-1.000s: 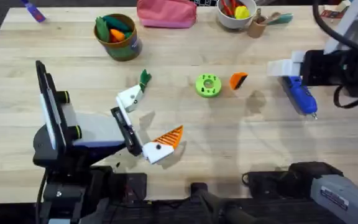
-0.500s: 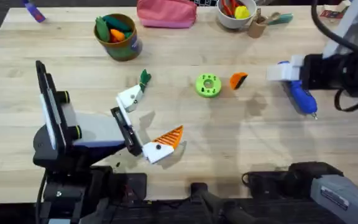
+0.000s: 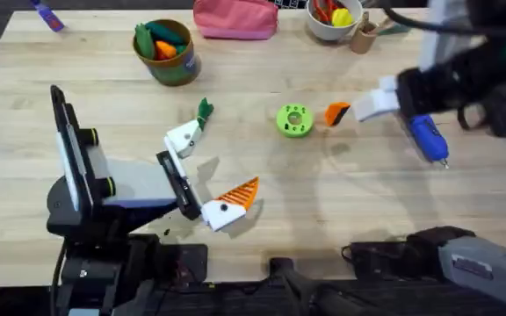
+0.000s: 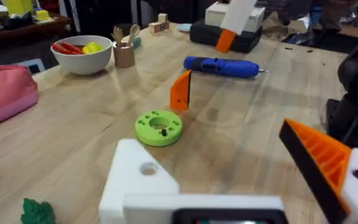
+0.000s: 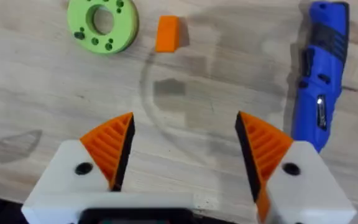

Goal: Pick up the gripper from the table and insert it into the empty holder that is missing its gripper. Then pick up a screw, insert it into the mounting hole, and use the screwdriver to tighten it. Finally, clean up the table by picking up the vegetable and placing it into the bucket.

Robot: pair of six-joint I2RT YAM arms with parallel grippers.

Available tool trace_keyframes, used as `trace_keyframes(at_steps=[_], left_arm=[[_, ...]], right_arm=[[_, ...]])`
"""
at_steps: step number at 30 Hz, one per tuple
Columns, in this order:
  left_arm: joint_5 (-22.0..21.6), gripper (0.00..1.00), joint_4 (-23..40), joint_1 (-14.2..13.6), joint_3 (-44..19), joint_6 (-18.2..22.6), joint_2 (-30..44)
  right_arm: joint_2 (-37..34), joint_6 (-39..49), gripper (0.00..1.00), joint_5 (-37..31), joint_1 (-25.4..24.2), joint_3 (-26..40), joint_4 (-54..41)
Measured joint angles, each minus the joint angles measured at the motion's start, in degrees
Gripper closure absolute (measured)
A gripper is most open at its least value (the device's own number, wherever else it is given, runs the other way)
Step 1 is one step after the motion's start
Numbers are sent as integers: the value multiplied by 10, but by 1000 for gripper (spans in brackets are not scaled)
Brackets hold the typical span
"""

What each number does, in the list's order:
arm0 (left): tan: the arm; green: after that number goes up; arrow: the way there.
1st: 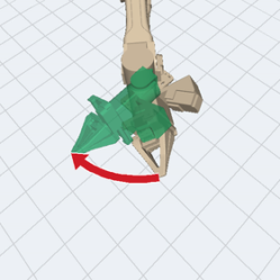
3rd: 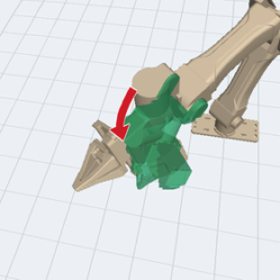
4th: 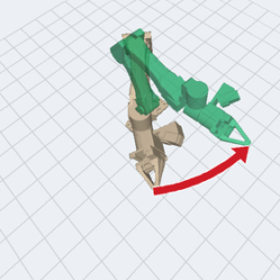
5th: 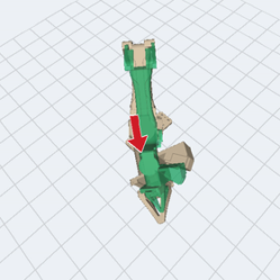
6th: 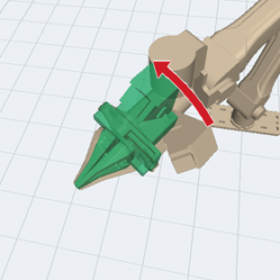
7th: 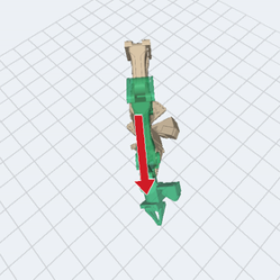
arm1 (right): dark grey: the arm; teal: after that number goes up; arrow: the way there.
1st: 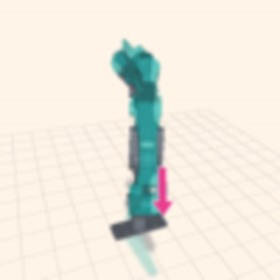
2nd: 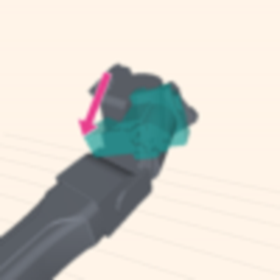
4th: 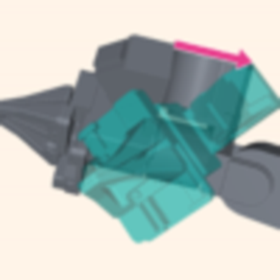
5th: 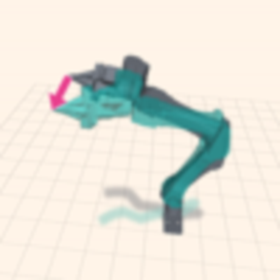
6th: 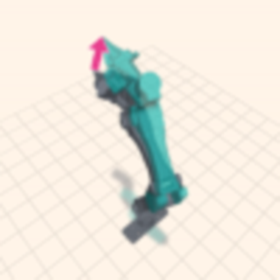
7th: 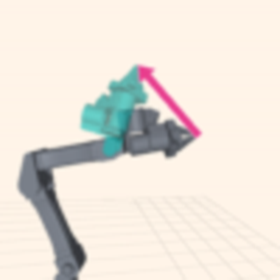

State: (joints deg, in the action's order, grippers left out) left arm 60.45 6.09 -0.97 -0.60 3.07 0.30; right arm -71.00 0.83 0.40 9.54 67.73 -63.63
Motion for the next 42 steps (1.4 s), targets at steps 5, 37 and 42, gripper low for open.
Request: trace_keyframes(at_steps=[5, 37, 42], left_arm=[[0, 15, 0, 0, 0, 0, 0], [0, 15, 0, 0, 0, 2, 0], [0, 15, 0, 0, 0, 2, 0]], right_arm=[[-102, 33, 75, -9, 27, 70, -16], [-284, 48, 412, -12, 36, 96, 64], [-284, 46, 976, -7, 36, 96, 64]])
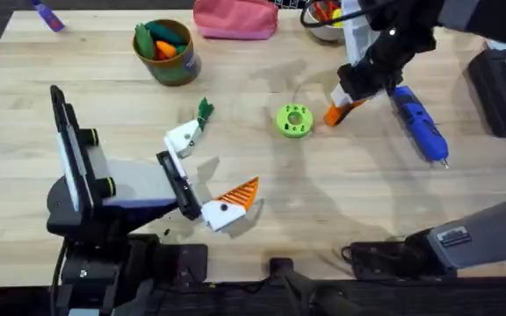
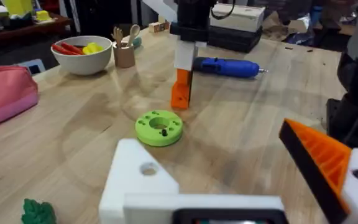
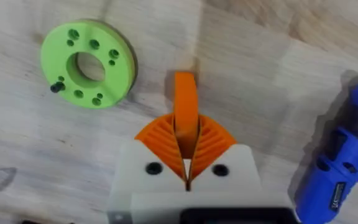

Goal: Pick up the gripper from the table and insert it into the empty holder that is missing its gripper. Then pick up a screw, insert it into the mounting hole, and use the screwdriver to tighten it. Finally, clean up the table by picking up the vegetable and placing it into the bucket.

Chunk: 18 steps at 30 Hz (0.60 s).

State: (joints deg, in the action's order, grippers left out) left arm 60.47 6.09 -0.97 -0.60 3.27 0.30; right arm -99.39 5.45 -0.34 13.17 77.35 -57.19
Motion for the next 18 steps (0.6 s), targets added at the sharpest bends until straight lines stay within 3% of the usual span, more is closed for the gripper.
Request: trace_keyframes(at_steps=[11, 18], left_arm=[[0, 15, 0, 0, 0, 0, 0], [0, 15, 0, 0, 0, 0, 0]], right_arm=[[11, -27, 991, 2, 0, 1, 0], [130, -53, 992, 68, 0, 1, 19]])
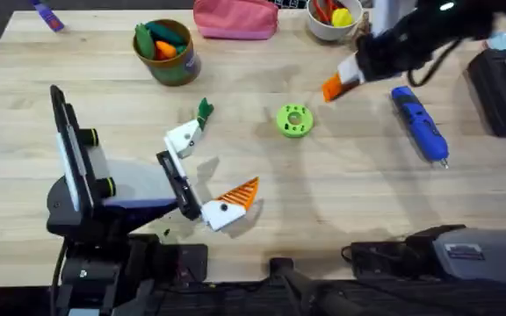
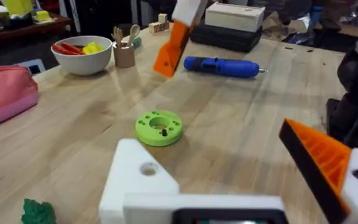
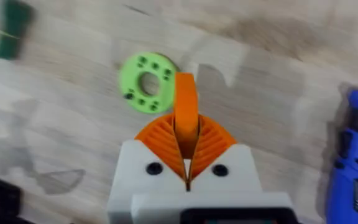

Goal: Pick up the gripper from the table and insert it into the empty holder that is missing its gripper. Then pick up a screw, insert it into the mounting hole, and use the screwdriver to tighten it. Finally, clean up the table by picking up the vegetable and placing it into the bucket.

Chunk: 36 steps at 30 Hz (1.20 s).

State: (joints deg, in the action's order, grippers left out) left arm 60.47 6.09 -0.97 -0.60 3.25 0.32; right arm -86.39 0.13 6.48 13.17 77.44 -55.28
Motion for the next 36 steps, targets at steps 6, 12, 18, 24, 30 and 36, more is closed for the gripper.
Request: trace_keyframes(at_steps=[6, 12, 18, 24, 30, 36], left_arm=[[0, 15, 0, 0, 0, 0, 0], [0, 15, 0, 0, 0, 0, 0], [0, 15, 0, 0, 0, 0, 0], [0, 15, 0, 0, 0, 0, 0], [0, 16, 0, 0, 0, 0, 0], [0, 15, 0, 0, 0, 0, 0]], right_arm=[[59, -23, 992, 119, 0, 1, 34], [64, -34, 992, 315, -4, -40, 149], [70, -67, 993, 502, -17, -148, 297], [70, -94, 993, 638, -20, -257, 403], [32, -139, 993, 721, -15, -321, 484], [-27, -249, 993, 755, 3, -339, 685]])
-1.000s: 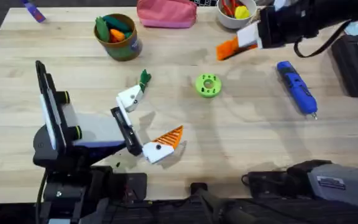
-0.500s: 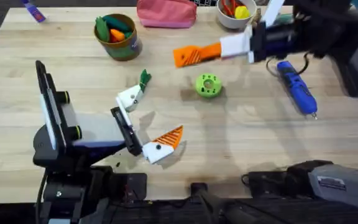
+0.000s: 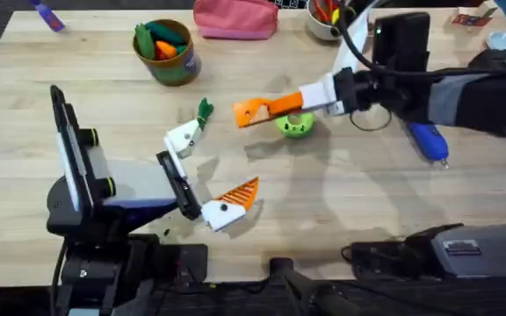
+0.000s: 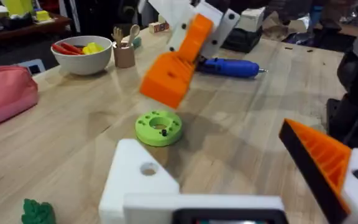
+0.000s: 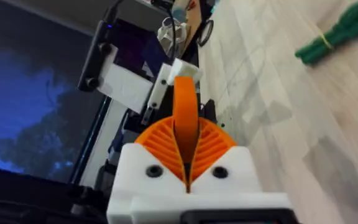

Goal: Pick up the gripper from the table and insert it into the empty holder that is missing its gripper. Then pick up a screw, insert it into the mounting hole, and use the screwdriver to tighten it. Finally, clean up the table by picking up the vegetable and placing it into the bucket.

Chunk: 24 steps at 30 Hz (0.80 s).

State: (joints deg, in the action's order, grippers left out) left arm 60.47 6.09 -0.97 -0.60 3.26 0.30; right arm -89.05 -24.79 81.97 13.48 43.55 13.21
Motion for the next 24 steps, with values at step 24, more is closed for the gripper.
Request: trace_keyframes(at_steps=[24], left_arm=[[0, 15, 0, 0, 0, 0, 0]], right_arm=[[-102, -310, 993, 53, 68, -3, 276]])
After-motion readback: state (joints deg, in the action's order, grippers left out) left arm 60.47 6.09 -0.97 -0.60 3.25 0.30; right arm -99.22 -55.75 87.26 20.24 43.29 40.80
